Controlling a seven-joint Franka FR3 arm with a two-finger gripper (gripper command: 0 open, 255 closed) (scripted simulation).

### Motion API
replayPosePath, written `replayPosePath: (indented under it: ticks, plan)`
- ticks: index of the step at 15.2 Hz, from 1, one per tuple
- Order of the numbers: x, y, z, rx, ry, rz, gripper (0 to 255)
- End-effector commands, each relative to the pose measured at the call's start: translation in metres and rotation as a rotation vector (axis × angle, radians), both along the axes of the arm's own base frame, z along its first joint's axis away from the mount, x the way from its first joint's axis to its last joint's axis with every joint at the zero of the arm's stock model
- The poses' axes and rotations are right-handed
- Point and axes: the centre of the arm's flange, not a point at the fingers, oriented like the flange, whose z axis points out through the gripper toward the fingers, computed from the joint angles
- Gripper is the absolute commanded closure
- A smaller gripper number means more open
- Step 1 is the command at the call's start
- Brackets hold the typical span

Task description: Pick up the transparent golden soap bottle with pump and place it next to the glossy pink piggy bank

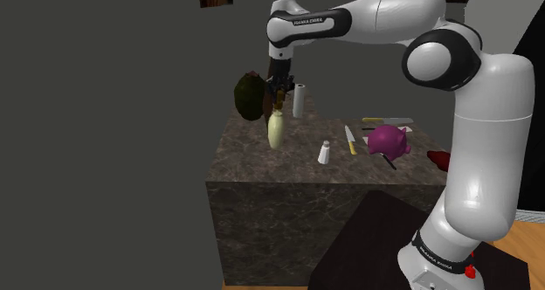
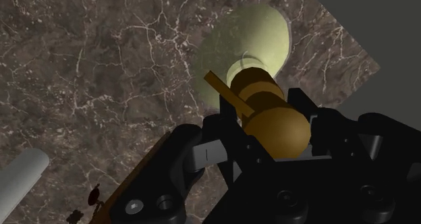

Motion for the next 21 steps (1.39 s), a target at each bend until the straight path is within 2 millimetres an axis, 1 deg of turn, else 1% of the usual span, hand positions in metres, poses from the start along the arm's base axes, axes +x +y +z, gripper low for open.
replayPosePath:
  ticks: [1,21]
  plan:
    - [0.001,0.0,0.012,0.0,0.0,0.0,255]
    - [0.001,0.0,0.117,0.0,0.0,0.0,255]
